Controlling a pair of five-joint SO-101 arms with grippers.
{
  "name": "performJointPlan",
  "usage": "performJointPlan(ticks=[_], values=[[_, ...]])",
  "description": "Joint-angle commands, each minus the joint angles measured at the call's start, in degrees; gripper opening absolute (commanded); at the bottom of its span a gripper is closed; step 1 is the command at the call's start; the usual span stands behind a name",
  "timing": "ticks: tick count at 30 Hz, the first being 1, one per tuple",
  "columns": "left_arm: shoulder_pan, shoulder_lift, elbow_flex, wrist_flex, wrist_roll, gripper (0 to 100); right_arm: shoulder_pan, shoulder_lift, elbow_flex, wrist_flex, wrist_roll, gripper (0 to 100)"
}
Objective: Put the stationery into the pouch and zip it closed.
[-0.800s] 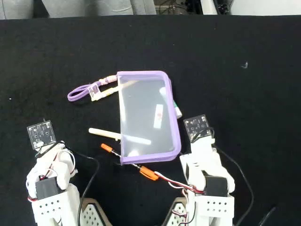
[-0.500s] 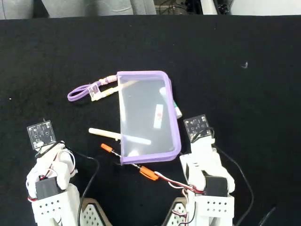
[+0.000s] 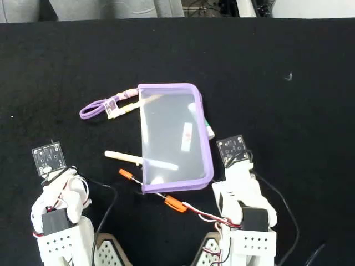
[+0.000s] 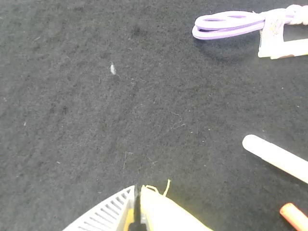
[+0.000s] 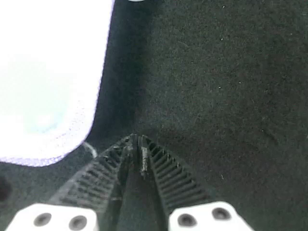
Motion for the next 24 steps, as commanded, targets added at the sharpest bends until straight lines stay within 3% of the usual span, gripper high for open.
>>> performJointPlan(ticks=[1, 24], values=[[-0.13, -0.09, 1.19, -0.26, 0.0, 3, 0.62, -4.88, -0.22, 0.26, -0.09, 1.2], [-0.13, -0.09, 1.19, -0.26, 0.0, 3, 0.26, -4.88, -0.22, -0.44, -0.09, 1.2]])
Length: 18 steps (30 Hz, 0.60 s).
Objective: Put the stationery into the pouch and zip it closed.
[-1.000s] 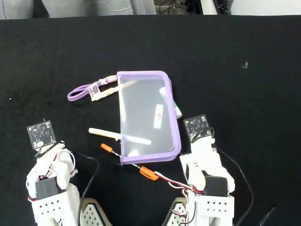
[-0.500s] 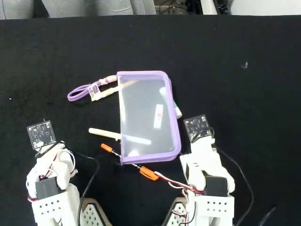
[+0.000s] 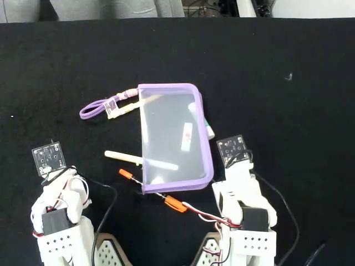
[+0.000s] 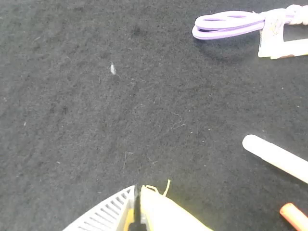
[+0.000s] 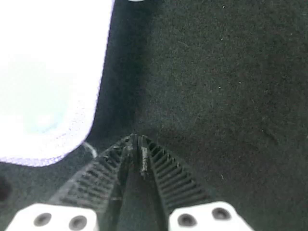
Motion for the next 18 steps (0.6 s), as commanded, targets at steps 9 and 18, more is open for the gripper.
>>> performJointPlan(ticks=[9, 18], values=[[-0.13, -0.09, 1.19, -0.26, 0.0, 3, 0.7, -4.79, -2.24, -21.36, 3.52, 9.5], [-0.13, -0.09, 1.19, -0.26, 0.0, 3, 0.35, -3.91, -19.03, -22.51, -2.11, 25.7]])
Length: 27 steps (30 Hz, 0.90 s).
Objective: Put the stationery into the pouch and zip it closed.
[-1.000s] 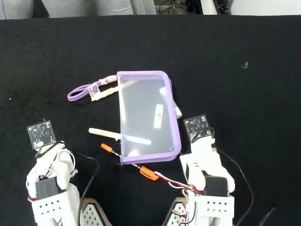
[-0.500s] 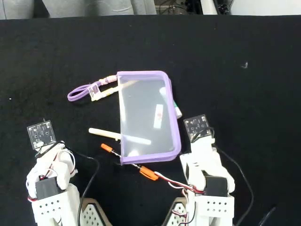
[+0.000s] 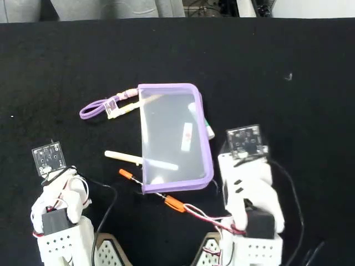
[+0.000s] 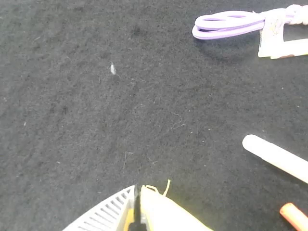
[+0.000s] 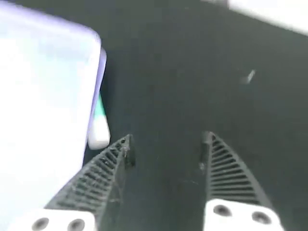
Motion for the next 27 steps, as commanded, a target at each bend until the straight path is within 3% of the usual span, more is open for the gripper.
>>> performJointPlan(ticks=[1, 6, 16, 27], values=[[-0.13, -0.09, 1.19, -0.26, 0.0, 3, 0.26, -2.95, -8.92, -1.93, -2.11, 25.7], [-0.13, -0.09, 1.19, -0.26, 0.0, 3, -4.57, 12.09, -17.89, -4.22, -2.2, 26.6], [-0.13, -0.09, 1.19, -0.26, 0.0, 3, -8.18, 66.68, -52.88, -6.68, -2.29, 26.3], [-0.13, -0.09, 1.19, -0.26, 0.0, 3, -7.3, 119.78, -103.43, 9.05, -0.09, 26.2]])
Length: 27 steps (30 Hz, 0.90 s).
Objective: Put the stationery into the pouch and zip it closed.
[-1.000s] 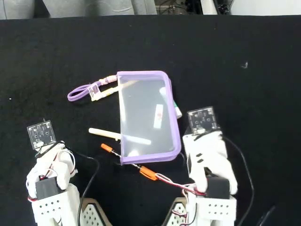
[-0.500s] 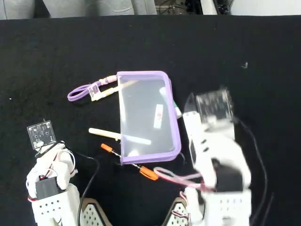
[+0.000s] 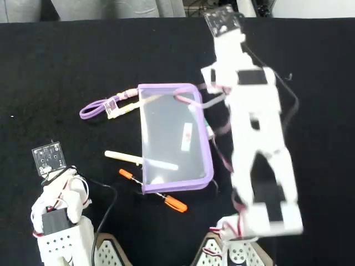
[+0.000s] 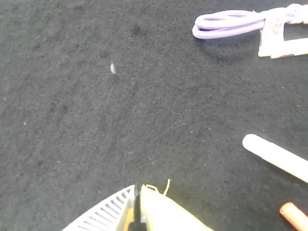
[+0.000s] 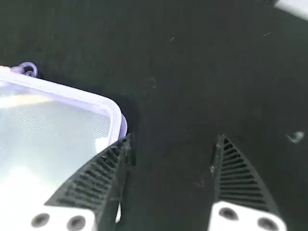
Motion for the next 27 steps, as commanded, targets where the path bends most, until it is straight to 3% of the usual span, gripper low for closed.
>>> performJointPlan(ticks=[1, 7, 12, 21, 27], values=[[-0.13, -0.09, 1.19, -0.26, 0.0, 3, 0.18, 15.25, -17.63, 2.2, 2.11, 26.2], [-0.13, -0.09, 1.19, -0.26, 0.0, 3, 0.0, 33.89, -33.71, 2.2, 2.02, 26.2], [-0.13, -0.09, 1.19, -0.26, 0.0, 3, -0.18, 36.0, -37.05, 4.57, -0.09, 26.2], [-0.13, -0.09, 1.19, -0.26, 0.0, 3, -0.35, 29.58, -37.32, 20.4, -0.09, 26.2], [-0.13, -0.09, 1.19, -0.26, 0.0, 3, 0.62, 14.02, -37.41, 29.98, -0.7, 26.2]])
